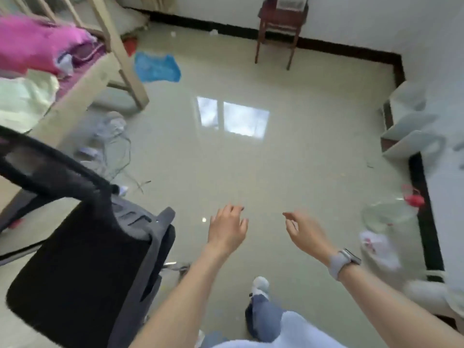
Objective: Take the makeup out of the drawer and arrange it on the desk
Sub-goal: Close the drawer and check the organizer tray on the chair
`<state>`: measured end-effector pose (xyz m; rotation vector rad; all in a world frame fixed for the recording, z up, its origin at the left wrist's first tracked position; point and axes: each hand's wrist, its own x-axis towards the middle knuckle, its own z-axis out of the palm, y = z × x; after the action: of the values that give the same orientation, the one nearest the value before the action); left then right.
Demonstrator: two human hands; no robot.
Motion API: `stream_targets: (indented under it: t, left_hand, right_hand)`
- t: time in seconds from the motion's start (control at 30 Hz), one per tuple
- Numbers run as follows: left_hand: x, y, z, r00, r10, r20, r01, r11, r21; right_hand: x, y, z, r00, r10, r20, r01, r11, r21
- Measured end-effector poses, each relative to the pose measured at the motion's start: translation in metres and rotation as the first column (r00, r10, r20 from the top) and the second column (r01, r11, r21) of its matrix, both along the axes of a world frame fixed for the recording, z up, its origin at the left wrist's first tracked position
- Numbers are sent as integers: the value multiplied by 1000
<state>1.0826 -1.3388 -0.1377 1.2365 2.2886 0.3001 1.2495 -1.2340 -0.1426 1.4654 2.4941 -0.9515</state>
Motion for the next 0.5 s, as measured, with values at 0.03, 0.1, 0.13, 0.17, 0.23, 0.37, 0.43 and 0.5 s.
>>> stream_targets:
  t: [0.03,0.1,0.13,0.17,0.23,0.37,0.43,0.5]
  left_hand:
    - [6,26,2,1000,-27,1,27,1000,-2]
    - [14,75,6,997,-77,3,77,997,7]
    - [15,97,10,995,-98,1,98,995,17]
    - [14,119,13,993,-116,-2,116,993,29]
    - [4,159,18,991,-130,-2,130,990,50]
    - [-42,236,18,993,-114,-8,114,991,71]
    - [-70,273,17,995,-102,-10,103,992,74]
    - [-107,328,14,997,-81,-5,81,993,86]
  right_hand:
    - [9,22,1,1000,-29,6,29,1000,-7]
    - [20,62,3,996,-92,-2,92,995,-22]
    - [22,80,4,992,-124,-15,123,992,-30]
    - [21,99,5,988,-151,-32,150,988,-35]
    - [15,134,4,978,-198,-67,195,979,-52]
    - [-17,214,-2,964,-247,-98,240,967,-83]
    - [-39,252,-4,965,-239,-104,230,969,-86]
    - [-73,309,-6,962,-246,-114,238,968,-85]
